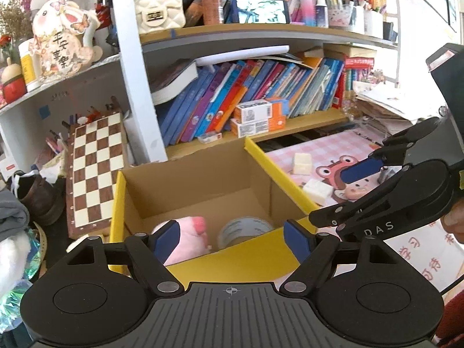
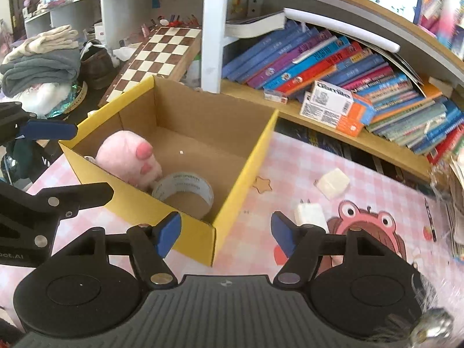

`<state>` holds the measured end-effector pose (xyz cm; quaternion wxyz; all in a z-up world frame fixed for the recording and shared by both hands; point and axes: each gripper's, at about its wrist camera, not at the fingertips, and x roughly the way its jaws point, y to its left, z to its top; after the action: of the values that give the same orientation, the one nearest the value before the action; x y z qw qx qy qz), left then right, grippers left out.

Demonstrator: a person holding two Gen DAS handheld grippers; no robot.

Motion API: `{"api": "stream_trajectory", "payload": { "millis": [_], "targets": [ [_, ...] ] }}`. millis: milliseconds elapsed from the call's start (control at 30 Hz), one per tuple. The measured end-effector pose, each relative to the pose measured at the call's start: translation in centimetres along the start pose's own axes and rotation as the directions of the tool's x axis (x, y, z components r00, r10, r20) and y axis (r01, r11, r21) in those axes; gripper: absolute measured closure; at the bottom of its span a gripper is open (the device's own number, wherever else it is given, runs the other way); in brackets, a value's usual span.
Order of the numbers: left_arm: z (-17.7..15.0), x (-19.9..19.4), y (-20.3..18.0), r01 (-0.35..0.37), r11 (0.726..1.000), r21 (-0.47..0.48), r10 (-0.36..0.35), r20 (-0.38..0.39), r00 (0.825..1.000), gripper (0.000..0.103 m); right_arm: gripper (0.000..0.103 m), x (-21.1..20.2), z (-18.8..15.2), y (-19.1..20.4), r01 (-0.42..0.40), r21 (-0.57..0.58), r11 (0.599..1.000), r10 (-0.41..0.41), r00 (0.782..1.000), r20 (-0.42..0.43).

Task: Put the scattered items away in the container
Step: 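Move both tools away from the box toward the pink eraser and toy truck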

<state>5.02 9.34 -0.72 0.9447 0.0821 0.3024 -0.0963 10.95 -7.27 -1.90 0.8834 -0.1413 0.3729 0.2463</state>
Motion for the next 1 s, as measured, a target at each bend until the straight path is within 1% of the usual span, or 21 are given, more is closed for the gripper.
{"api": "stream_trajectory", "payload": {
  "millis": [167, 200, 267, 433, 533, 567, 633, 1000],
  "targets": [
    [0.0, 0.0, -1.3, 0.015, 1.0, 0.01, -0.015, -0.01, 1.0, 0.022, 0.027, -0.9, -1.1, -0.9, 0.013, 0.031, 0.999, -0.013, 1.0, 0.001],
    [-0.1, 0.0, -1.7, 0.019, 1.0, 0.013, -0.019, -0.013, 1.0, 0.021, 0.026, -1.0, -1.4, -1.1, 0.015, 0.034, 0.999, -0.015, 1.0, -0.002],
    [-0.2, 0.1, -2.3, 0.025, 1.0, 0.019, -0.025, -0.019, 1.0, 0.017, 0.022, -1.1, -1.8, -1.5, 0.017, 0.041, 0.999, -0.017, 1.0, -0.008],
    [-0.3, 0.2, -3.8, 0.033, 0.999, 0.032, -0.032, -0.029, 0.999, 0.017, 0.016, -1.5, -3.0, -2.5, 0.027, 0.062, 0.998, -0.026, 0.999, -0.021],
    [-0.3, 0.3, -4.6, 0.03, 0.999, 0.038, -0.028, -0.034, 0.999, 0.014, 0.013, -1.8, -3.6, -3.3, 0.035, 0.079, 0.996, -0.033, 0.999, -0.026],
    [-0.2, 0.3, -4.9, 0.028, 0.999, 0.04, -0.026, -0.035, 0.999, 0.011, 0.013, -1.9, -3.8, -3.6, 0.037, 0.084, 0.996, -0.035, 0.999, -0.028],
    [-0.2, 0.3, -5.4, 0.024, 0.999, 0.043, -0.022, -0.039, 0.999, 0.009, 0.012, -2.1, -4.3, -4.1, 0.042, 0.096, 0.994, -0.039, 0.999, -0.035],
    [0.4, 0.7, -8.7, 0.011, 0.997, 0.072, -0.007, -0.056, 0.998, 0.008, 0.011, -3.1, -7.0, -7.3, 0.053, 0.154, 0.987, -0.045, 0.997, -0.058]
  ]
}}
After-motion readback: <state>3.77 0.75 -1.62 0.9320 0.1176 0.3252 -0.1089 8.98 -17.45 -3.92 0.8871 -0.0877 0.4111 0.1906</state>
